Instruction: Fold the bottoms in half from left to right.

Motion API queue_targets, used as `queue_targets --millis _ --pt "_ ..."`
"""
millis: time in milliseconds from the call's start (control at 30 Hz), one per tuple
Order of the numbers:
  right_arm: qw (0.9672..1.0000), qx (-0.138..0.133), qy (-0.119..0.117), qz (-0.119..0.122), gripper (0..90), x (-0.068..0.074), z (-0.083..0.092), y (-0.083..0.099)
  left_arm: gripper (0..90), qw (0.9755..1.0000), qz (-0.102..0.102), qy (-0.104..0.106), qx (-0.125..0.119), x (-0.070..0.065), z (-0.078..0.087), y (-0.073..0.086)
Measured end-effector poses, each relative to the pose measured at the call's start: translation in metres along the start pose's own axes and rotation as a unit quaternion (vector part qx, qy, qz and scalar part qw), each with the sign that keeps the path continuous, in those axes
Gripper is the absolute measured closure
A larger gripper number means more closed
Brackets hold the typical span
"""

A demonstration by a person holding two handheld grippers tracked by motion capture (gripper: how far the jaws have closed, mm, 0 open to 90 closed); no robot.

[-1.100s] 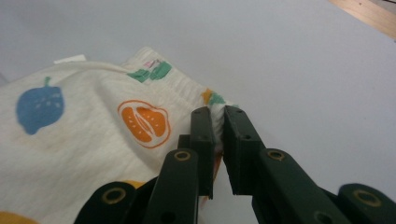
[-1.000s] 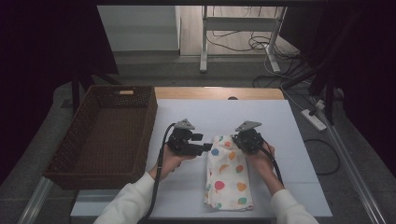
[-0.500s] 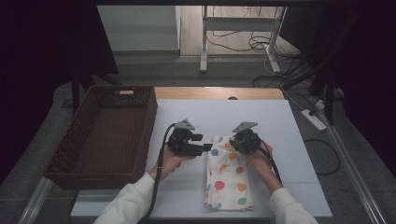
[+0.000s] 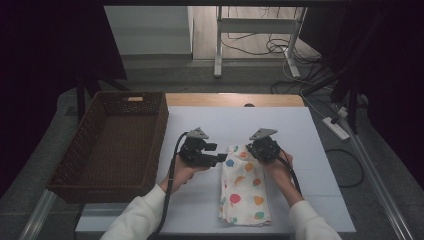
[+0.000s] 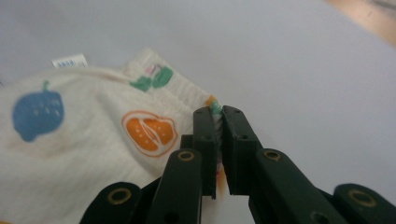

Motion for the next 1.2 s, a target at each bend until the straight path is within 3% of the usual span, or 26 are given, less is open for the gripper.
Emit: queue_targets --millis 167,367,500,567,700,867,1200 --pt "0.9999 -0.009 0.008 0.001 84.1 -0.003 -0.001 -0.006 37.5 1.0 0.0 0.002 0.001 0.0 -0.001 0.0" --pt "0.9997 0.017 0.012 -0.01 82.3 -0.009 -0.024 0.001 37.4 1.0 0.002 0.001 0.002 0.001 -0.001 0.001" --pt "0.9996 0.011 0.014 -0.02 70.9 -0.011 -0.023 0.001 37.5 1.0 0.004 0.0 0.004 0.003 -0.001 0.002" --pt "0.9993 0.006 0.006 -0.035 65.5 -0.014 -0.02 0.001 37.5 1.0 0.004 -0.002 0.002 0.002 -0.001 0.002" --pt "0.9946 -0.012 -0.046 -0.093 54.7 -0.022 -0.008 0.001 37.4 1.0 0.005 -0.002 0.003 0.002 -0.001 0.003" --pt "0.9918 -0.025 -0.071 -0.103 48.7 -0.025 0.002 0.005 37.3 1.0 0.007 -0.002 0.003 0.004 -0.002 0.003" --pt "0.9898 -0.041 -0.094 -0.099 43.7 -0.023 0.019 0.014 37.1 0.9999 0.006 -0.006 0.006 0.005 -0.003 0.003"
Point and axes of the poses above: each handheld gripper's, and its own axes: z roughly backward along the jaws, y roughly out of its underside, x roughly to its left, the point moved 1 cm from there along -z, roughly forward along the jaws, and after that the axes turned 9 degrees about -z, right-handed, at the moved point
